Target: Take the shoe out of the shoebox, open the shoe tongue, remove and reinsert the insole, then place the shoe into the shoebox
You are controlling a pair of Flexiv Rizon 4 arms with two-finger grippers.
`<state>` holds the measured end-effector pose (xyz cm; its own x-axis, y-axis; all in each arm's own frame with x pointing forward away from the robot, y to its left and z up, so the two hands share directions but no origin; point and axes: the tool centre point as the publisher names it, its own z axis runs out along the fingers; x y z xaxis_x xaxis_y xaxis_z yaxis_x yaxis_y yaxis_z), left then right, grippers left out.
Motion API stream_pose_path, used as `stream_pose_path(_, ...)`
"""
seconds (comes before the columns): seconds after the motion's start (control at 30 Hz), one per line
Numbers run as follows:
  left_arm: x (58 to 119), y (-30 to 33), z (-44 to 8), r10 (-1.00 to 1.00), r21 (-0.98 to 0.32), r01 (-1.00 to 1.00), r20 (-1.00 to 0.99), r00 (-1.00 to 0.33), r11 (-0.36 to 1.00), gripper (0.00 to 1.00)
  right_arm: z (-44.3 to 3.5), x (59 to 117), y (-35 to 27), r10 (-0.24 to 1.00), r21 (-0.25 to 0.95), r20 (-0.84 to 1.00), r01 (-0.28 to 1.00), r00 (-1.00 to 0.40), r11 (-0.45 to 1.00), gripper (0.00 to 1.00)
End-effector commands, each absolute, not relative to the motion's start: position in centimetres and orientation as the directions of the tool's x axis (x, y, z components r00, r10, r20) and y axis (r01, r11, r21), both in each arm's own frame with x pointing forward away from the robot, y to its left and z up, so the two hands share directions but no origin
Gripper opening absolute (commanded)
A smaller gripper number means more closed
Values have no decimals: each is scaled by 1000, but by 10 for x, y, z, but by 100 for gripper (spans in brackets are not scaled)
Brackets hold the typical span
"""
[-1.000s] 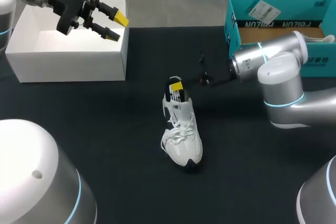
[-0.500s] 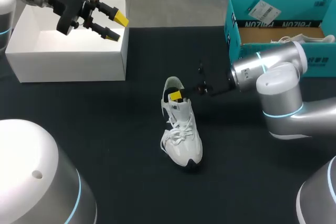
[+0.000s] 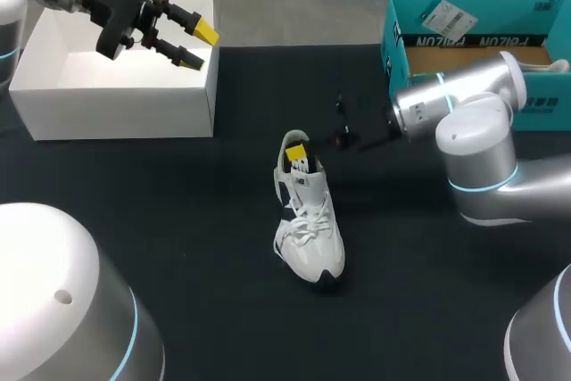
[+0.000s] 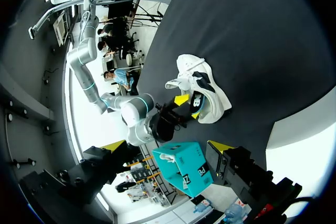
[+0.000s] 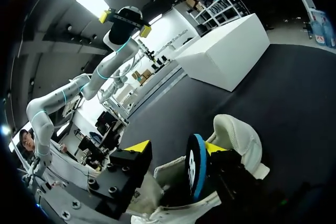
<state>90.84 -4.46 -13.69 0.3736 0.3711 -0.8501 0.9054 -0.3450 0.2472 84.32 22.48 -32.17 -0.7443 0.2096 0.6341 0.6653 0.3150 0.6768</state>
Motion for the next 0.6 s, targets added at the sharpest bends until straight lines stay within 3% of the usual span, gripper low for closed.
stream_pose_path(0.03, 908, -44, -136, 373, 248, 905, -849, 375, -346, 100, -318, 851, 225, 203, 675, 630, 658, -749, 334, 55)
stream_pose_path(0.17, 908, -44, -136, 373, 248, 905, -849, 375, -346, 100, -319, 854, 229, 193, 678, 628, 652, -754, 339, 47)
stream_pose_path(0.27, 908, -44, -136, 373, 248, 905, -849, 375, -346, 100, -319, 856, 230, 190, 680, 627, 649, -756, 340, 33)
stream_pose_path(0.37, 908, -44, -136, 373, 248, 905, -849, 375, -346, 100, -320, 856, 229, 192, 680, 626, 649, -756, 342, 0)
stream_pose_path(0.6, 908, -44, -136, 373, 248, 905, -849, 375, -346, 100, -327, 846, 228, 208, 650, 649, 675, -732, 348, 0)
